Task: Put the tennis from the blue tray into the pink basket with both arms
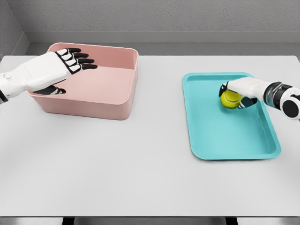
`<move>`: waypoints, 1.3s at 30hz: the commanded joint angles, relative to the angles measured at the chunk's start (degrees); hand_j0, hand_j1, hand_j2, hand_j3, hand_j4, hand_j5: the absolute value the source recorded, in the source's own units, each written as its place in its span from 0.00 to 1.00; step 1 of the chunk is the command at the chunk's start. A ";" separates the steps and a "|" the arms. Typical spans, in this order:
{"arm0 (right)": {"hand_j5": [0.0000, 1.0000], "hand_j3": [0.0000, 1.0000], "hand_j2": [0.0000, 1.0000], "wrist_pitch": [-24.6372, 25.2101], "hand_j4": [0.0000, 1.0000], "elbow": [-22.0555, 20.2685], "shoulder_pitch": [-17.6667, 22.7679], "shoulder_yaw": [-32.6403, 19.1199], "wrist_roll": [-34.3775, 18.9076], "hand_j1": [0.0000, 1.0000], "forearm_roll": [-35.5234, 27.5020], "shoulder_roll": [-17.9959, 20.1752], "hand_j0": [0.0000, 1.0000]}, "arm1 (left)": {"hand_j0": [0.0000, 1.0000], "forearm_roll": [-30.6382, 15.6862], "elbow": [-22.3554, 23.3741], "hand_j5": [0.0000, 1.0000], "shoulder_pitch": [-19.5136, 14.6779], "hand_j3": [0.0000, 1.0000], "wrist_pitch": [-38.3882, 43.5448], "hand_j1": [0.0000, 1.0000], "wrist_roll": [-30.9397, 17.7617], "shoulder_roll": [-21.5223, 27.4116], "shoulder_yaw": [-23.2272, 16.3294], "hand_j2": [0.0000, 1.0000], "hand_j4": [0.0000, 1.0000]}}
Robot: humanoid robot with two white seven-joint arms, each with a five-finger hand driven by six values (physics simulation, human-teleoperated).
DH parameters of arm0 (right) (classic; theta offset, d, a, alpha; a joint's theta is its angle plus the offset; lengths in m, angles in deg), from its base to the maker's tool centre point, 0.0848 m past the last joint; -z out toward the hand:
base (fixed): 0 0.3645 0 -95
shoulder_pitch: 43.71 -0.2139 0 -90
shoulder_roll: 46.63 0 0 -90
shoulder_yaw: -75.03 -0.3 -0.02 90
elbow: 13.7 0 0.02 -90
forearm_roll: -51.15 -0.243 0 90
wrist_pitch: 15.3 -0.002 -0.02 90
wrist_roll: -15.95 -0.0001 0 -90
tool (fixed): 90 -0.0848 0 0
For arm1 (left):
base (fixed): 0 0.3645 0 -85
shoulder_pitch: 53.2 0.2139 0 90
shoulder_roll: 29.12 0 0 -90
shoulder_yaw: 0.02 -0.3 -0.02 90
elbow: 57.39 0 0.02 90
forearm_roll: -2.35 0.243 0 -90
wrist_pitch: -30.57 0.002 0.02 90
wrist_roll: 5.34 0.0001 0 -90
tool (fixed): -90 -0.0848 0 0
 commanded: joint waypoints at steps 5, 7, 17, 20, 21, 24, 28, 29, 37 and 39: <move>0.54 0.54 0.54 -0.38 0.54 -4.82 -0.61 -0.18 -0.01 0.54 0.09 0.05 0.54 | 1.00 -0.44 0.00 1.00 0.00 1.00 0.05 1.00 0.04 0.33 -0.03 1.00 1.00; 0.54 0.54 0.54 -0.65 0.54 -6.93 -0.61 -0.18 -0.01 0.54 0.09 0.05 0.54 | 1.00 -0.44 0.00 1.00 0.00 1.00 0.05 1.00 0.04 0.33 -0.03 1.00 1.00; 0.54 0.54 0.54 -10.76 0.54 -8.69 -1.05 -0.54 -0.01 0.54 0.00 -1.36 0.54 | 1.00 -0.44 0.00 1.00 0.09 1.00 0.05 1.00 0.04 0.42 0.06 1.00 1.00; 0.54 0.54 0.54 -11.98 0.54 -8.69 -1.85 -0.36 -0.01 0.54 0.00 -2.67 0.54 | 1.00 -0.44 0.00 1.00 0.09 1.00 0.05 1.00 0.04 0.42 0.06 1.00 1.00; 0.54 0.54 0.54 -12.60 0.54 -8.69 -1.93 -0.36 -0.01 0.54 -0.09 -2.76 0.54 | 1.00 -0.44 0.00 1.00 0.09 1.00 0.05 1.00 0.04 0.42 0.06 1.00 1.00; 0.52 0.52 0.52 -15.41 0.52 -8.69 -2.28 -0.36 -0.01 0.52 -0.09 -3.29 0.52 | 1.00 -0.44 0.00 1.00 0.09 1.00 0.05 1.00 0.04 0.42 0.06 1.00 1.00; 0.51 0.51 0.51 -17.87 0.51 -8.69 -2.64 0.08 0.08 0.51 -0.09 -4.61 0.51 | 1.00 -0.44 -0.09 1.00 0.09 1.00 0.05 1.00 0.04 0.42 0.06 1.00 1.00; 0.51 0.51 0.51 -19.01 0.51 -8.69 -2.90 0.08 -0.01 0.51 -0.09 -5.05 0.51 | 1.00 -0.44 -0.09 1.00 0.09 1.00 0.05 1.00 0.04 0.42 0.06 1.00 1.00; 0.51 0.51 0.51 -24.03 0.51 -8.69 -3.69 1.13 0.08 0.51 -0.88 -8.12 0.51 | 1.00 -0.53 -0.09 1.00 0.26 1.00 0.05 1.00 0.04 0.42 0.06 1.00 1.00; 0.51 0.51 0.51 -24.03 0.51 -8.69 -4.31 1.92 0.08 0.51 -0.88 -9.18 0.51 | 1.00 -0.53 -0.18 1.00 0.35 1.00 0.05 1.00 0.04 0.42 0.15 1.00 1.00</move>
